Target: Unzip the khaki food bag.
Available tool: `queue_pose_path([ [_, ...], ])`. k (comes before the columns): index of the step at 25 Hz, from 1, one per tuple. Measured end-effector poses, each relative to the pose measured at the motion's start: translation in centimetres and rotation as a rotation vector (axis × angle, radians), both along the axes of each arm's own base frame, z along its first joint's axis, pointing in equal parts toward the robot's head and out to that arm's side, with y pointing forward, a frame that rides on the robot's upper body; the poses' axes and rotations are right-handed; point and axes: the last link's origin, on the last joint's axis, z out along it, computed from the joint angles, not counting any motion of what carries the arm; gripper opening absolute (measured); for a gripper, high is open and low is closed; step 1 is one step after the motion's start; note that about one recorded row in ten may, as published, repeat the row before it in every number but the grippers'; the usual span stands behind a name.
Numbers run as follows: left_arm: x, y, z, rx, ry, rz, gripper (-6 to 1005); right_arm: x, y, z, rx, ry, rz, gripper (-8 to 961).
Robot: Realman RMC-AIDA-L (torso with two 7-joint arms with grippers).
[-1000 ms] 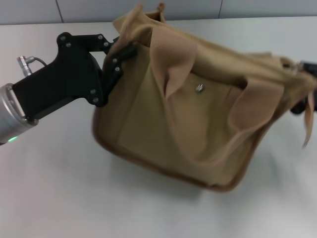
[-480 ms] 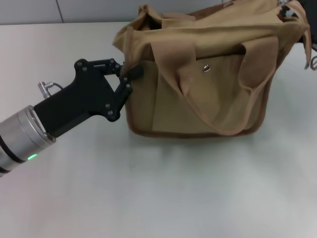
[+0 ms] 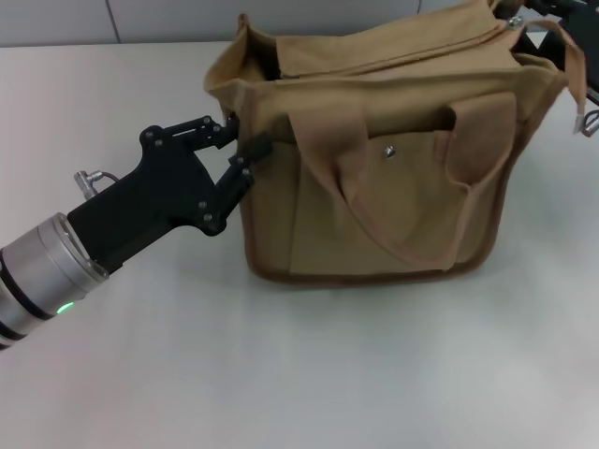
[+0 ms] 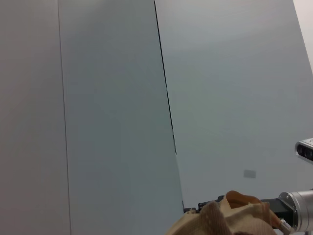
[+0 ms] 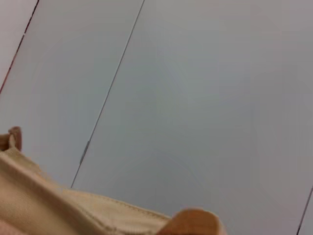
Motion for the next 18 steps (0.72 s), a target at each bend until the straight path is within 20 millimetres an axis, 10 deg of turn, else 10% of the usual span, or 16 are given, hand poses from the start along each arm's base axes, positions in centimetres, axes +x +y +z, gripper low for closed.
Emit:
queue_pose_path([
  [5,-0.4,-0.7,0.7,0.025,-0.023,-0.001,229,0.9,-1.7,1.5,0.066,0.092,0.006,307],
  [18,-2.8,-4.3,4.2,0.121,-0.068,-0.036,755,3.6,-8.7,4.3,0.110,0.349,0.036,724],
])
